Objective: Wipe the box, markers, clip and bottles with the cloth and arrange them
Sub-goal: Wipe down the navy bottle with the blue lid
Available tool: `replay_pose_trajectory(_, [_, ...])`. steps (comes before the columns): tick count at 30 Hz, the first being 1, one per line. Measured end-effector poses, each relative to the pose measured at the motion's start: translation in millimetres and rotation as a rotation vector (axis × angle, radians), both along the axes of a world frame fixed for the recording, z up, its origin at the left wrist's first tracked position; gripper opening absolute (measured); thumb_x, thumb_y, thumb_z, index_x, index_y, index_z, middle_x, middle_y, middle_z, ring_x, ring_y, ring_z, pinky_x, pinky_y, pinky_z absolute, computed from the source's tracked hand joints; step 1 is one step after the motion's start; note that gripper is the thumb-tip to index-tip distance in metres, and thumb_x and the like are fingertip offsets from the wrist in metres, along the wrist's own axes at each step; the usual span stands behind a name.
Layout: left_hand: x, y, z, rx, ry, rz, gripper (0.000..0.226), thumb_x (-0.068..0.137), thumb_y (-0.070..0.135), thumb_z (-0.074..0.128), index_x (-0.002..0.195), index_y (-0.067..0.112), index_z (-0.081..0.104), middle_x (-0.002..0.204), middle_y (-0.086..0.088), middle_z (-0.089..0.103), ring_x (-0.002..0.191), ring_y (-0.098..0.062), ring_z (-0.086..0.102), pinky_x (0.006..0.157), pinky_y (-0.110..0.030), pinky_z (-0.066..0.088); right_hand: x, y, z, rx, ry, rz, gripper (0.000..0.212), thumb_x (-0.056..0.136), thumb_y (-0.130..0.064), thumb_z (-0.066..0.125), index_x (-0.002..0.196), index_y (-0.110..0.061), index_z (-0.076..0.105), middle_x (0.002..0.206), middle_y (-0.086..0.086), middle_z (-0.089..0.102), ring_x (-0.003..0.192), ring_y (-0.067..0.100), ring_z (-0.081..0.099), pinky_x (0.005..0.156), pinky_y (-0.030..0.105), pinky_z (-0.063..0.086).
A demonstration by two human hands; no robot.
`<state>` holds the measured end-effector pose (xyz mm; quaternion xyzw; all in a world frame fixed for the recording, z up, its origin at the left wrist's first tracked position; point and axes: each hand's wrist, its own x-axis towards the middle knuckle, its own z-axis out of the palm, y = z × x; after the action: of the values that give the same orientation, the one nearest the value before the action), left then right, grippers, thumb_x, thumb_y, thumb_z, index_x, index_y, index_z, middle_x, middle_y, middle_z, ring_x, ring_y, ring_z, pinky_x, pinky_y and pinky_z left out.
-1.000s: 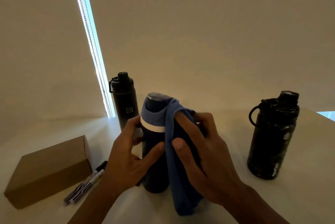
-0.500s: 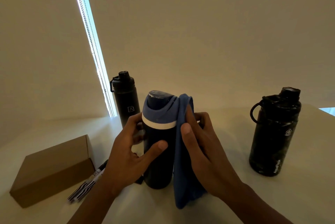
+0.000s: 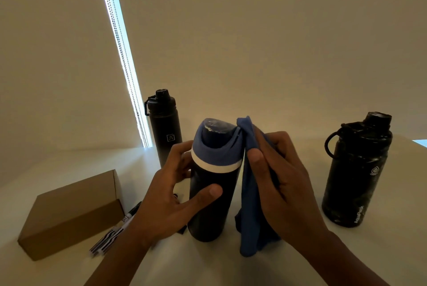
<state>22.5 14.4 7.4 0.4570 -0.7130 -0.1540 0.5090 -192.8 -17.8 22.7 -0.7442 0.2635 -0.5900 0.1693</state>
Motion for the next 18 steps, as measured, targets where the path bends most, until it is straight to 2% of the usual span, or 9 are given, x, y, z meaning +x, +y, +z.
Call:
replay_pose_trajectory(2, [0,0,-1,0.001,-0.011,-0.005,0.074,0.080,0.055,0.075,0.143,0.045,0.039,0.136,0.032,0.061,0.127,0.003,0.060,0.100,-0.009,0.046,-2,2,4,-0.064,-0.018,-0.012,0.027,0.109,-0.032,0.044,0.124,-0.016,0.060,0.107,-0.015,0.050,0.086,0.008,0.061,0.068,0.010,0.043])
replay_pose_trajectory(4, [0,0,-1,-0.004,-0.018,0.002,0.072,0.079,0.055,0.076,0.140,0.051,0.038,0.134,0.036,0.060,0.126,0.007,0.059,0.098,-0.006,0.044,-4,0,6,-0.111,0.000,-0.036,0.031,0.107,-0.034,0.044,0.124,-0.013,0.061,0.108,-0.016,0.050,0.085,0.007,0.060,0.068,0.009,0.042])
replay_pose_trajectory(8, [-3,2,3,0.029,0.004,0.015,0.077,0.074,0.080,0.069,0.140,0.059,0.034,0.135,0.037,0.058,0.126,0.009,0.057,0.097,-0.004,0.044,-8,-11,1,-0.031,-0.016,-0.037,0.032,0.106,-0.035,0.045,0.118,-0.011,0.061,0.102,-0.016,0.052,0.085,0.011,0.062,0.070,0.013,0.043])
replay_pose_trajectory(11, [-2,6,4,0.078,0.020,-0.026,0.073,0.078,0.082,0.064,0.142,0.063,0.033,0.139,0.038,0.056,0.130,0.010,0.054,0.097,-0.005,0.045,-8,-10,0,-0.056,0.007,-0.037,0.037,0.107,-0.034,0.043,0.130,-0.011,0.061,0.108,-0.012,0.052,0.092,0.013,0.062,0.074,0.015,0.044])
replay_pose_trajectory(14, [0,6,5,0.098,0.032,-0.012,0.069,0.076,0.075,0.067,0.137,0.067,0.036,0.137,0.038,0.057,0.129,0.010,0.055,0.096,-0.014,0.050,-9,-8,1,-0.103,0.039,-0.051,0.039,0.108,-0.034,0.041,0.134,-0.012,0.059,0.114,-0.010,0.051,0.098,0.010,0.061,0.077,0.014,0.045])
replay_pose_trajectory(18, [3,0,5,0.085,0.045,0.059,0.084,0.060,0.088,0.072,0.132,0.067,0.036,0.131,0.039,0.058,0.123,0.010,0.057,0.098,-0.024,0.050,-12,-6,1,-0.191,0.090,-0.083,0.043,0.109,-0.043,0.036,0.133,-0.015,0.058,0.119,-0.011,0.049,0.102,0.003,0.058,0.081,0.012,0.045])
